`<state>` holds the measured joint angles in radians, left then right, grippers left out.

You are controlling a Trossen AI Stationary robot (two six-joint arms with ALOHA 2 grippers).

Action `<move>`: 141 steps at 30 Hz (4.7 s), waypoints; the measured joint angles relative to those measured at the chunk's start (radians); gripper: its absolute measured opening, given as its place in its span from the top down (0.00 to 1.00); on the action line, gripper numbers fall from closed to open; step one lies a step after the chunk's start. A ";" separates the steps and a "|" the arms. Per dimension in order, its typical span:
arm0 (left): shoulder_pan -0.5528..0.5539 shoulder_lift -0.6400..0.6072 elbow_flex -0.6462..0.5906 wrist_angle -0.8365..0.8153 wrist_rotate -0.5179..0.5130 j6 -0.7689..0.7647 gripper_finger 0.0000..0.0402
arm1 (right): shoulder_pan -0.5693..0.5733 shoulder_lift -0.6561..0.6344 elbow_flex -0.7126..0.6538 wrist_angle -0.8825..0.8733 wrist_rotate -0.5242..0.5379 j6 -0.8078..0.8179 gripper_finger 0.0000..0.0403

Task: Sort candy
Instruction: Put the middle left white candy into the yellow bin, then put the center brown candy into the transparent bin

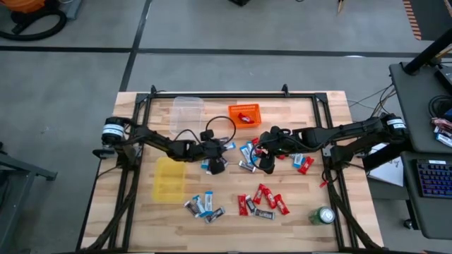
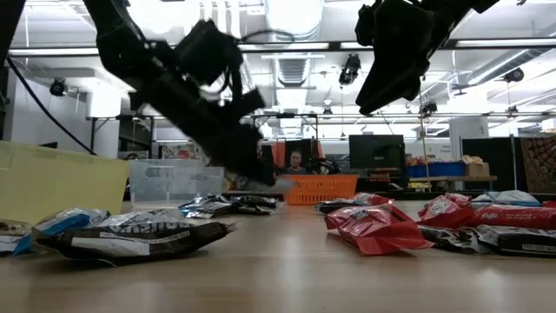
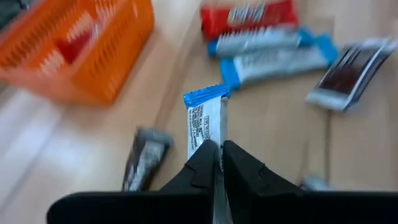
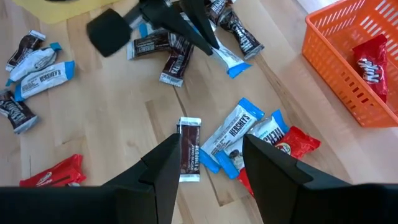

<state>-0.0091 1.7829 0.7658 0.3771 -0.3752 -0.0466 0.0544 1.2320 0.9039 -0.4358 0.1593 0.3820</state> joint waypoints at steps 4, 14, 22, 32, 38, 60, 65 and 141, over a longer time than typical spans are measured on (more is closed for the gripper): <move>-0.025 -0.076 0.016 0.003 0.000 0.035 1.00 | 0.000 0.000 -0.001 0.000 -0.001 0.002 0.60; -0.083 -0.469 0.014 -0.363 0.273 -0.148 1.00 | 0.000 0.000 -0.002 0.006 -0.002 0.011 0.60; -0.198 -0.729 0.013 -0.859 0.317 -0.492 1.00 | 0.000 0.000 -0.003 0.008 -0.001 0.011 0.60; -0.403 -0.801 0.011 -1.316 0.320 -0.875 1.00 | 0.000 0.000 -0.006 0.030 0.000 0.009 0.60; -0.422 -0.767 0.004 -1.363 0.248 -0.905 1.00 | 0.000 0.000 -0.008 0.031 0.000 0.007 0.60; -0.422 -0.640 0.003 -1.371 0.173 -0.786 0.72 | -0.001 0.000 -0.008 0.029 -0.001 0.201 0.60; -0.422 -0.666 0.003 -1.195 0.122 -0.585 0.73 | -0.009 0.008 -0.008 0.023 0.001 0.366 0.60; -0.421 -0.689 0.004 -0.715 -0.245 -0.131 0.79 | 0.122 0.370 0.251 -0.407 -0.276 0.575 0.66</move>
<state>-0.4305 1.0943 0.7696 -0.3382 -0.6197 -0.1772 0.1763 1.6021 1.1551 -0.8424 -0.1166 0.9568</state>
